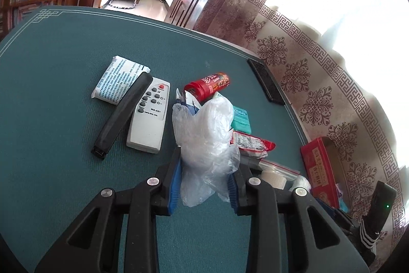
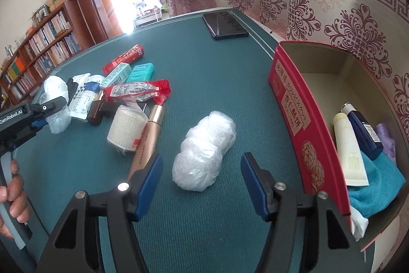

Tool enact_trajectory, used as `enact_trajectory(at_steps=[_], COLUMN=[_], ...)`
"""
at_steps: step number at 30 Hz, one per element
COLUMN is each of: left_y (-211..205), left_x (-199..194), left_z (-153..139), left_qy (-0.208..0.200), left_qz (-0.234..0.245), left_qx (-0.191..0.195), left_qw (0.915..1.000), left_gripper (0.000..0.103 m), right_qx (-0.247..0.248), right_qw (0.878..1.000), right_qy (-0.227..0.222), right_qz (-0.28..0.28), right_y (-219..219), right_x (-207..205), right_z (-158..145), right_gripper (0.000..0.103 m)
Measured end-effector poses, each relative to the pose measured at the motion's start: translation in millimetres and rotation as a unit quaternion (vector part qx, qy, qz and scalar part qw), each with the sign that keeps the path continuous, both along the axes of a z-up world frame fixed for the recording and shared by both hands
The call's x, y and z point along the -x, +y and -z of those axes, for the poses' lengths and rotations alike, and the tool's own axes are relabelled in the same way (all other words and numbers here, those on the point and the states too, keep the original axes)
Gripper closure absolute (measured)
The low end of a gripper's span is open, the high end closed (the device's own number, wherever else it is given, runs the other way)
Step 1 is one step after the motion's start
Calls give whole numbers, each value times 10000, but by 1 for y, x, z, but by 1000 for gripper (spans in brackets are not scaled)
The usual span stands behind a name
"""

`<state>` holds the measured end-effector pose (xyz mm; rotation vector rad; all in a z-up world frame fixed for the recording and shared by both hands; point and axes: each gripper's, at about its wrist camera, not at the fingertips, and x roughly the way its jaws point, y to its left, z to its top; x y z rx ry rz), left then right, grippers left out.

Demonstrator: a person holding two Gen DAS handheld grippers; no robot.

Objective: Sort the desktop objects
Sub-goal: 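Grasp the plastic bag bundle with the left gripper while the right gripper grasps the wrapped cotton, then carry the plastic bundle and wrapped cotton into the red box and release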

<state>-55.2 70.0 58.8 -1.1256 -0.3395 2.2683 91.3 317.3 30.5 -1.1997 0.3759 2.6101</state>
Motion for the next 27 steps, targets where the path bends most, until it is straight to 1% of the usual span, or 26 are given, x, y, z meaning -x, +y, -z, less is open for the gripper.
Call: enact_trajectory(at_steps=[4,6,7,8,9,11,13,17,20,24,27], left_y=[-4,-6,-8,-9,-11,-12,-14,-10,-6,4,12], left_x=[1,4,4,6,7,8,7,5,2,-5,-10], left_z=[-5,-5,-5,-4,-3,-1,-1,0,0,-5,-8], left_qy=[-86,-126,-146,-186,-233,-306,-329,-348,-338,-224,-129], left_qz=[126,98,93,103,133,204,256,261,305,417,528], left_qx=[-452,-544,-593,-672,-769,-957,-1056,-1019,-1000,-940,-879], left_qw=[9989,9984,9981,9975,9967,9947,9935,9938,9939,9945,9946], left_gripper=[70,70,70,70,70,70,70,70,70,70,70], right_qx=[101,200,245,180,169,137,40,-194,-320,-423,-467], right_qw=[9998,9993,9991,9994,9994,9995,9996,9997,9990,9976,9960], right_qy=[-183,-295,-329,-289,-309,-299,-262,40,289,538,671], right_qz=[73,85,88,102,75,11,-36,-159,-128,85,353], right_y=[6,7,8,7,7,5,2,-9,-10,1,20], right_x=[12,18,20,21,22,21,19,8,-2,-17,-28], right_z=[11,18,20,19,19,18,15,-5,-23,-41,-51], right_gripper=[43,49,51,54,64,65,66,67,67,67,67])
